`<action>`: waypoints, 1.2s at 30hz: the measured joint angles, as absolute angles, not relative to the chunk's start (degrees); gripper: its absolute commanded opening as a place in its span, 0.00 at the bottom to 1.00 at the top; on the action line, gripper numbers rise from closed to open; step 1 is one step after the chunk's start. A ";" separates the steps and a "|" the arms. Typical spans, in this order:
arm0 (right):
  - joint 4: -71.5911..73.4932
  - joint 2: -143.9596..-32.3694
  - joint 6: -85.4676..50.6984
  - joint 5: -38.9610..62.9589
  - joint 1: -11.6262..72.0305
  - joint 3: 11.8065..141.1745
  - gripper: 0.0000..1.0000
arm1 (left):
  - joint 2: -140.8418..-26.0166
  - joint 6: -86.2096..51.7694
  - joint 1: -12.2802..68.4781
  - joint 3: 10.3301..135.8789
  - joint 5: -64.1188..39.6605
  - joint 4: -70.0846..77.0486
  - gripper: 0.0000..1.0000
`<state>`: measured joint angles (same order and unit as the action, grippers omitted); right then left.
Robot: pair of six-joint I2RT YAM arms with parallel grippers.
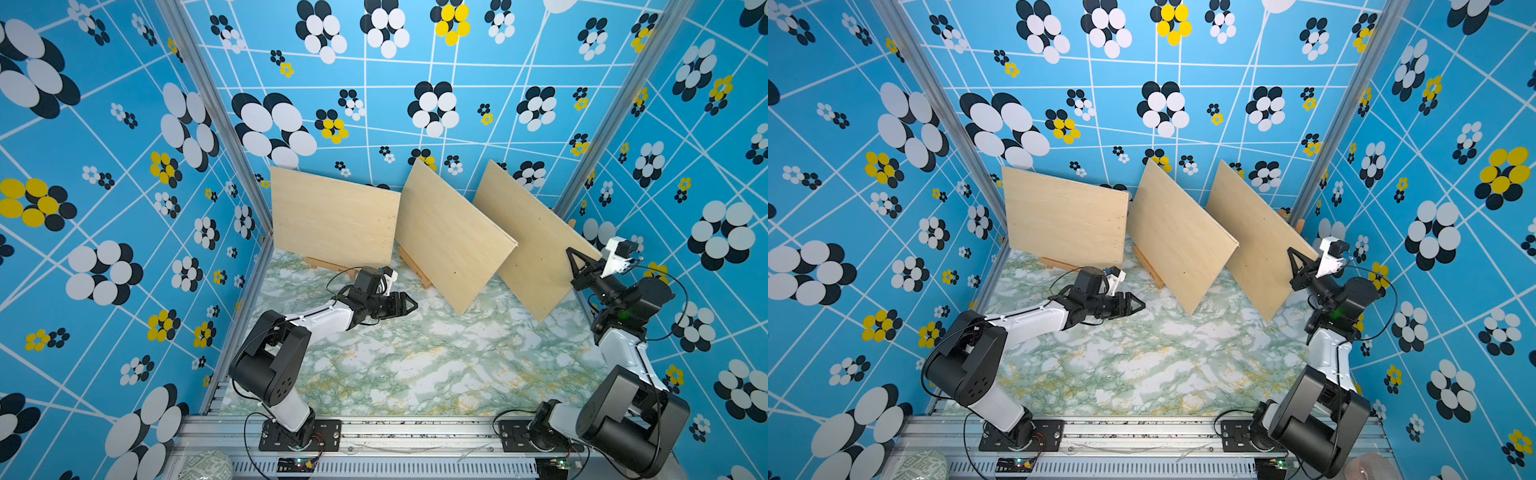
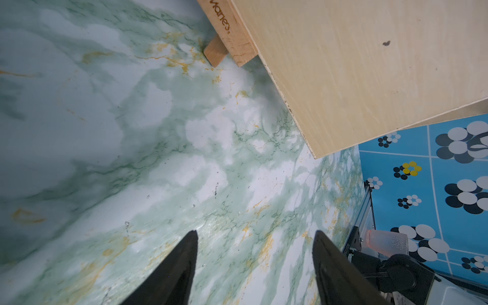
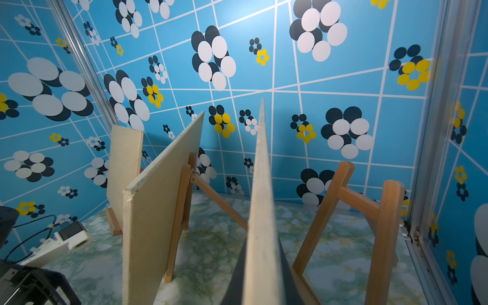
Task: Assemble the easel
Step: Place the drawing board on the easel.
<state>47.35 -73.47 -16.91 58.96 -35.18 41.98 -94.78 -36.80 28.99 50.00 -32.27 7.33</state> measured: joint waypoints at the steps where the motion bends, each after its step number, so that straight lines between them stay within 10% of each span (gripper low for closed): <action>1: 47.42 -74.72 -17.10 60.14 -35.18 43.13 0.00 | -95.18 -36.80 28.88 50.02 -32.56 7.40 0.71; 36: 73.21 -98.54 -35.38 75.94 -36.80 67.55 0.00 | -104.16 -33.71 25.12 56.55 -36.67 5.63 0.69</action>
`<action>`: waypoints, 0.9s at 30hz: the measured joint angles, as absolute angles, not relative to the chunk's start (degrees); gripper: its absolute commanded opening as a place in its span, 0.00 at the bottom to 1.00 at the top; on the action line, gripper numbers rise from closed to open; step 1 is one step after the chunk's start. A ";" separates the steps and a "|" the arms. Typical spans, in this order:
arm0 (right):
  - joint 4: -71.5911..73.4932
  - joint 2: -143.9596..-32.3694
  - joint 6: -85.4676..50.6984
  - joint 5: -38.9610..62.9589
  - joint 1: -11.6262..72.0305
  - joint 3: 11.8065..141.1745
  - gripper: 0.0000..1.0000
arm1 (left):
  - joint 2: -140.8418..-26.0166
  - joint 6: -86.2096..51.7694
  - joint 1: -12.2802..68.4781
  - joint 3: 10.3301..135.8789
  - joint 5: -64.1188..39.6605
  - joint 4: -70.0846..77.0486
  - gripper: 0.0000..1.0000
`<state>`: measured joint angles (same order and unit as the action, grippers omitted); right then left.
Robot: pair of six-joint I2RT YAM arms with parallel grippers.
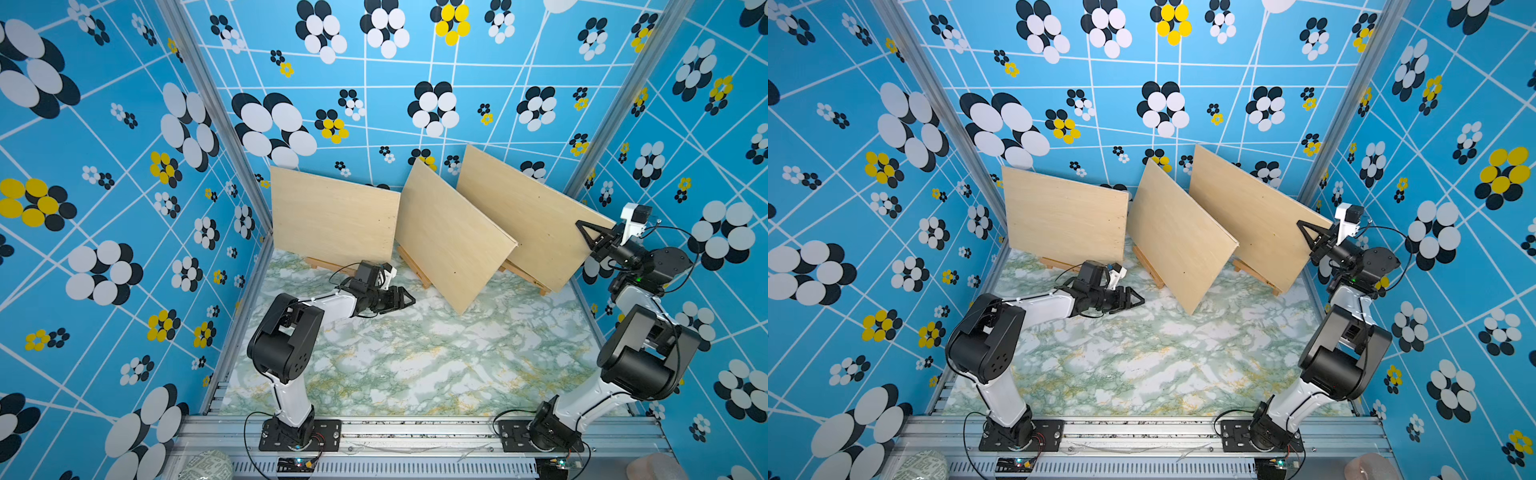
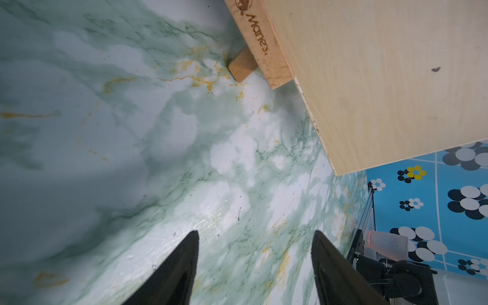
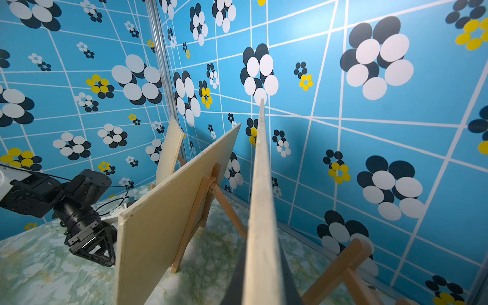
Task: Assemble the easel
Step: Place the drawing board on the easel.
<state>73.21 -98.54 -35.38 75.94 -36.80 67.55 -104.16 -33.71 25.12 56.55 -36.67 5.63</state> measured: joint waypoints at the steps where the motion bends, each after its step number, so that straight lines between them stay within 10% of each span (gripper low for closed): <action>1: 73.43 -98.54 -35.40 76.05 -36.80 67.64 0.00 | -104.51 -33.54 25.12 56.75 -36.67 5.30 0.70; 27: 73.97 -99.63 -29.91 78.89 -41.98 66.43 0.00 | -108.33 -31.90 24.34 60.18 -36.88 2.79 0.69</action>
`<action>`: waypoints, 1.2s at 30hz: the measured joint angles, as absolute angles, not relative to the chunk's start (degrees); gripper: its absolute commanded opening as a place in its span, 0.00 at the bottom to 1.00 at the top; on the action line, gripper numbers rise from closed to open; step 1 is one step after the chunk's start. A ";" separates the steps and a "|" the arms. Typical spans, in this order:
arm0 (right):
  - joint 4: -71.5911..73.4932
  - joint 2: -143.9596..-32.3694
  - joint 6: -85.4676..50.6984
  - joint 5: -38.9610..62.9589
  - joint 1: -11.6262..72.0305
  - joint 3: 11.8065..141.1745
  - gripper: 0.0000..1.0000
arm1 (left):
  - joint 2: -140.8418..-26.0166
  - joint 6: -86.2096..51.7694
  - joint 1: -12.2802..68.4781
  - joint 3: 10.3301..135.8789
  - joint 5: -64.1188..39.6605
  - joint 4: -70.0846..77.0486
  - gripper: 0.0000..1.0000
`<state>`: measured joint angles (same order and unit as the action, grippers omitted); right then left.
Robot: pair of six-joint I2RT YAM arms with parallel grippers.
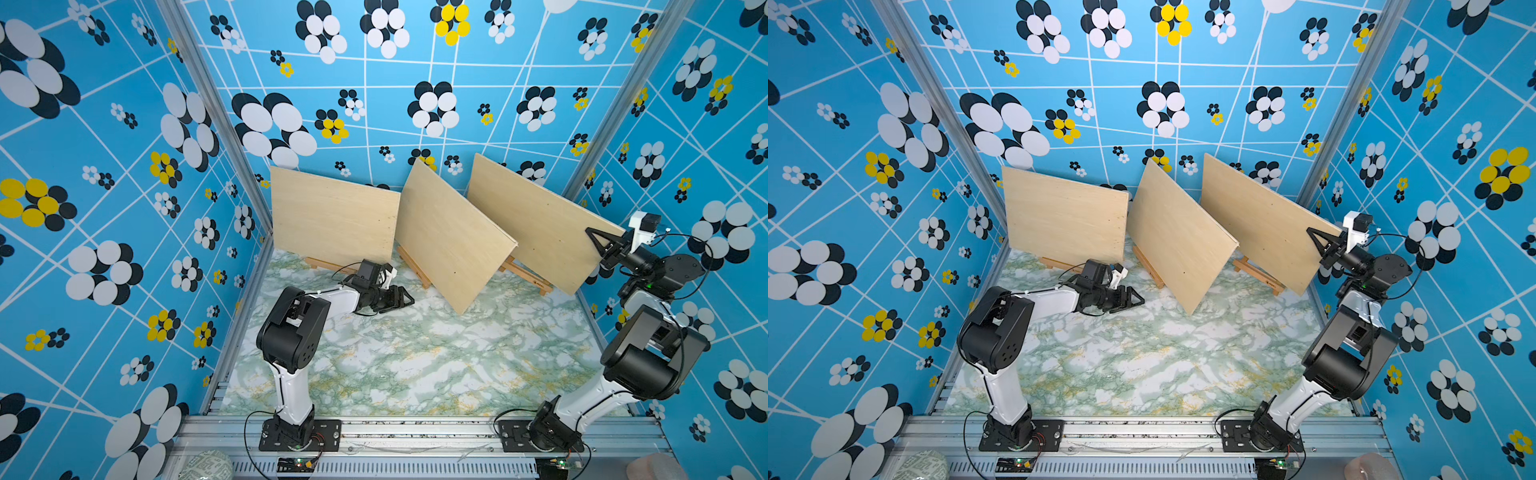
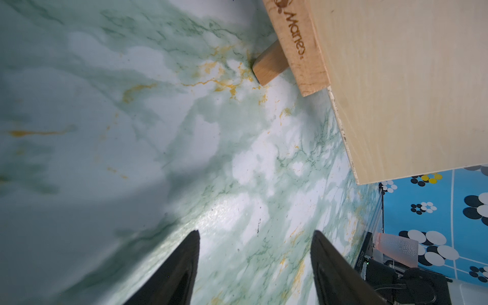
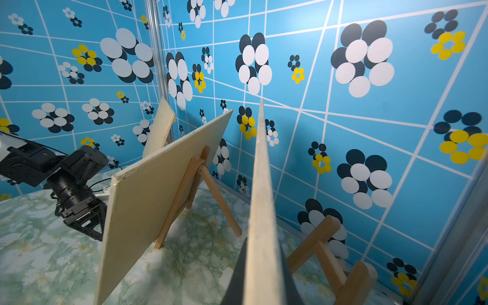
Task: Assemble the easel
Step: Place the drawing board on the easel.
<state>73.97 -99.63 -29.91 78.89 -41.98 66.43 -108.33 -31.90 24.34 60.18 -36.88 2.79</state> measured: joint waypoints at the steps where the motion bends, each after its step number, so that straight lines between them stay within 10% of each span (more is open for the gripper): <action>1: 73.95 -99.63 -29.80 78.41 -42.48 66.06 0.00 | -108.33 -31.94 24.34 60.18 -37.08 2.92 0.69; 36: 74.00 -98.10 -30.50 73.01 -45.10 60.64 0.00 | -113.47 -39.92 22.24 58.28 -43.13 14.92 0.68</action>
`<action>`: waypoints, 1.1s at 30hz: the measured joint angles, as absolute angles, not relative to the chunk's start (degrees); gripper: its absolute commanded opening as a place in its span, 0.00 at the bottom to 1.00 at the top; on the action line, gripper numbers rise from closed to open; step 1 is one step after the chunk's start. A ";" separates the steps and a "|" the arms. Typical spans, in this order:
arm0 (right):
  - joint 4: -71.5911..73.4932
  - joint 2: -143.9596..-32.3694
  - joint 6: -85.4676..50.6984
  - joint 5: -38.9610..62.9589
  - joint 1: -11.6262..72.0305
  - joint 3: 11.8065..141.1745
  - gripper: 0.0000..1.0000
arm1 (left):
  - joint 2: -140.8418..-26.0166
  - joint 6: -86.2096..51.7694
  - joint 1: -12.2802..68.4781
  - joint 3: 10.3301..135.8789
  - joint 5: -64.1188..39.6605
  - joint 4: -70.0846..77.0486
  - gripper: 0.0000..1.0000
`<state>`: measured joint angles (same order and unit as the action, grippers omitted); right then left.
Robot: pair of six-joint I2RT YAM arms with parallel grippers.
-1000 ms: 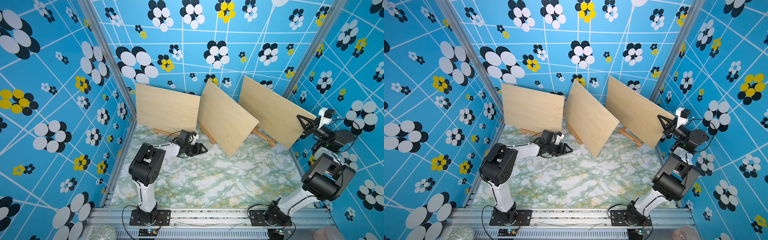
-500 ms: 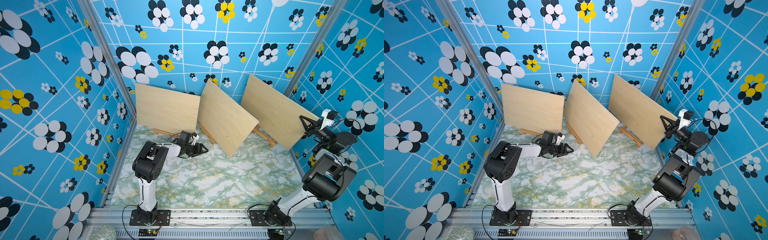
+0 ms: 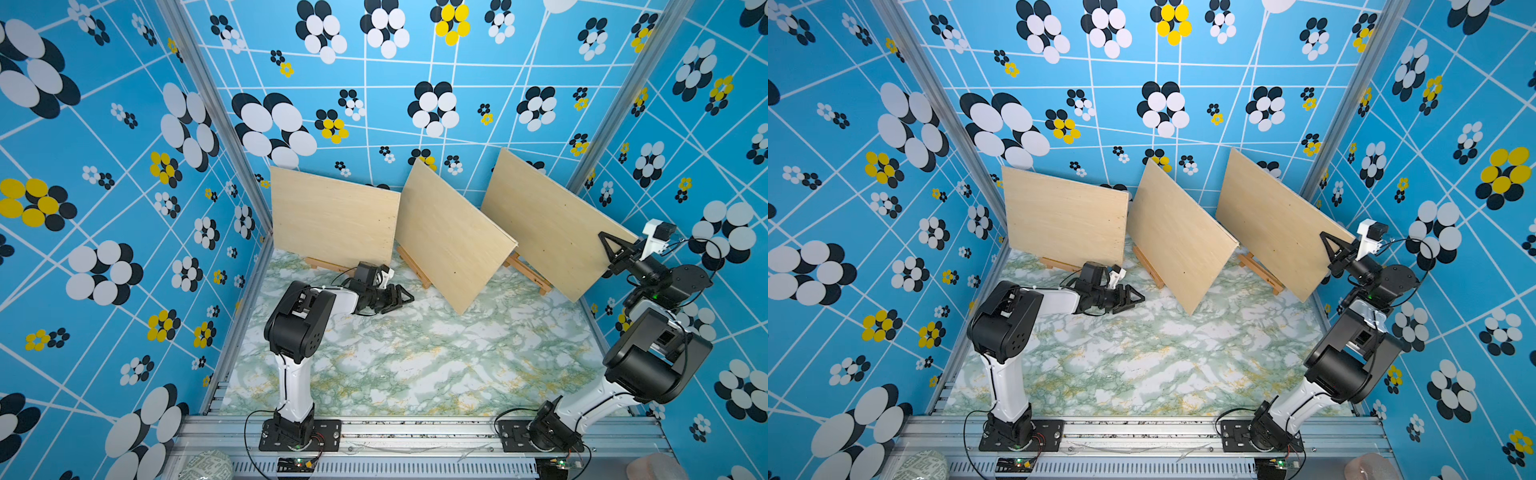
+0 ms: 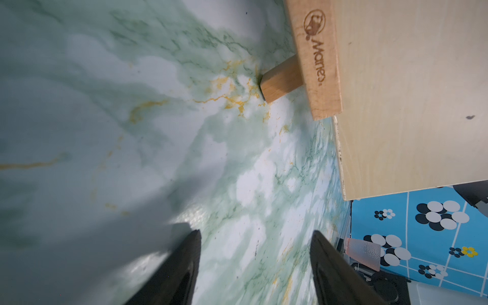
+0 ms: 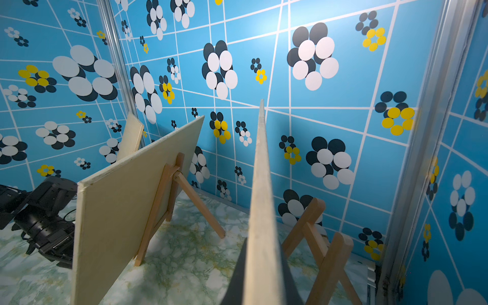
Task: Assemble the easel
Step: Place the drawing board on the easel.
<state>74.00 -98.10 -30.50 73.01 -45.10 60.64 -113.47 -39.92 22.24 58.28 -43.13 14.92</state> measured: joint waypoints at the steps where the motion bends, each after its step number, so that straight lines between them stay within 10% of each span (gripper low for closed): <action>1: 74.00 -97.58 -30.17 72.44 -45.01 59.16 0.00 | -113.47 -39.99 22.24 58.22 -43.11 15.18 0.68; 33: 73.47 -100.27 -29.69 68.86 -45.43 60.62 0.00 | -117.36 -41.41 23.07 61.25 -44.64 18.92 0.67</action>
<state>73.47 -100.27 -29.69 68.86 -45.43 60.62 -117.36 -41.41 23.07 61.25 -44.64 18.92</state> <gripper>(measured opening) 0.099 0.673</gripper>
